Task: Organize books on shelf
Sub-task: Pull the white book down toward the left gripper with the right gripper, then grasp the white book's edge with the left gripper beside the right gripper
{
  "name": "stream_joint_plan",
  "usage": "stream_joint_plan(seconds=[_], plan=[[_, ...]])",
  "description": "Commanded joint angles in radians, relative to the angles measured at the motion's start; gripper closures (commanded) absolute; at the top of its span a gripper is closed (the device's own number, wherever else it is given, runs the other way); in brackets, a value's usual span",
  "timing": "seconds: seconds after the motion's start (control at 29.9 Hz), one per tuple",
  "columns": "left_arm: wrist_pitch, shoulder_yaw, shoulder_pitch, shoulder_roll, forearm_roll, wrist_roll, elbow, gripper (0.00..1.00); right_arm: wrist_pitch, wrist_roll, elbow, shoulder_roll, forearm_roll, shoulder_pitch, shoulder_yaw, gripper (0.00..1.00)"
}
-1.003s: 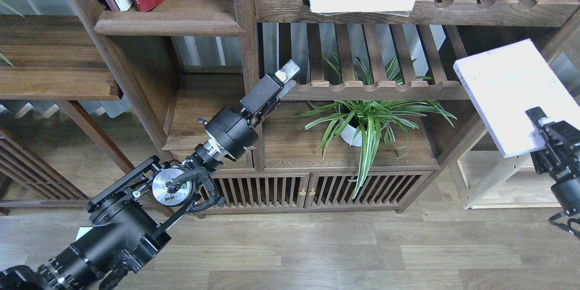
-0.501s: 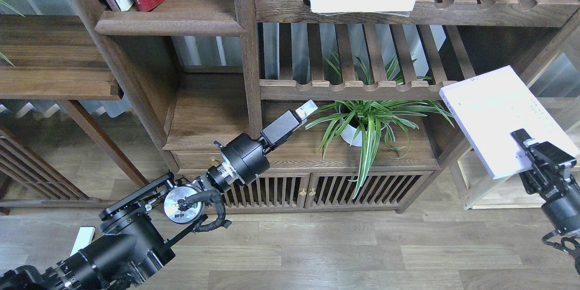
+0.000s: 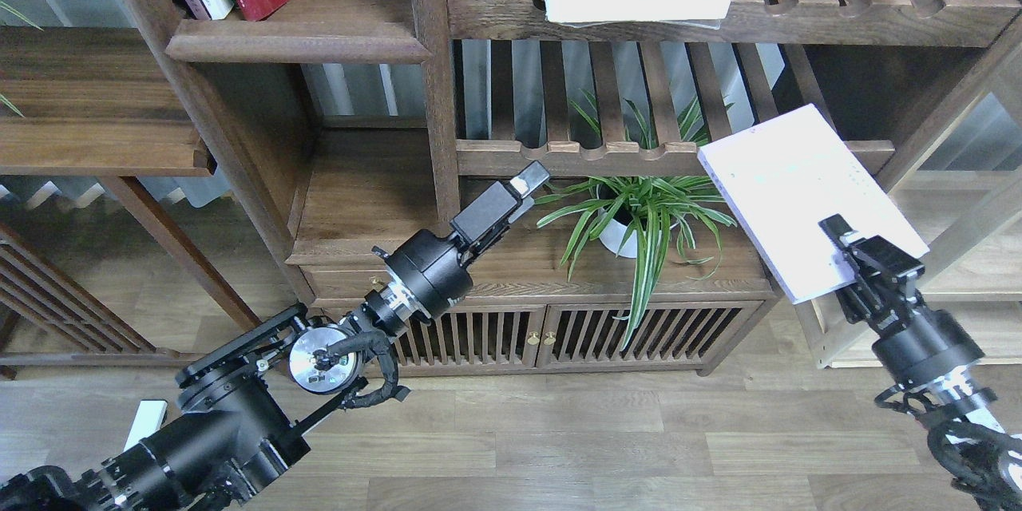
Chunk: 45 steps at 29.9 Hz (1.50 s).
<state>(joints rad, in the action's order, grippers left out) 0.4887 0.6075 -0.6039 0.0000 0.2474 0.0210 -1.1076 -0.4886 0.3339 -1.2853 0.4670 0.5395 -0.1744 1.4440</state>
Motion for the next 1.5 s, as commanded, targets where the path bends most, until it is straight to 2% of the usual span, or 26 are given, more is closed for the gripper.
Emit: stream_joint_plan(seconds=[0.0, 0.17, 0.6, 1.47], plan=[[0.000, 0.000, -0.001, 0.000, 0.000, -0.001, 0.002, 0.02, 0.000, 0.000, 0.000, -0.070, -0.047, 0.045, -0.016, 0.95], [0.000, 0.000, 0.001, 0.000, 0.001, -0.001, 0.005, 0.02, 0.000, 0.002, 0.000, -0.148, -0.102, 0.091, -0.022, 0.95], [0.000, 0.000, 0.001, 0.000, 0.003, -0.001, 0.008, 0.02, 0.000, 0.002, 0.000, -0.226, -0.144, 0.118, -0.076, 0.95], [0.000, 0.001, -0.007, 0.000, 0.013, -0.004, 0.015, 0.02, 0.000, 0.002, -0.006, -0.323, -0.204, 0.190, -0.177, 0.95]])
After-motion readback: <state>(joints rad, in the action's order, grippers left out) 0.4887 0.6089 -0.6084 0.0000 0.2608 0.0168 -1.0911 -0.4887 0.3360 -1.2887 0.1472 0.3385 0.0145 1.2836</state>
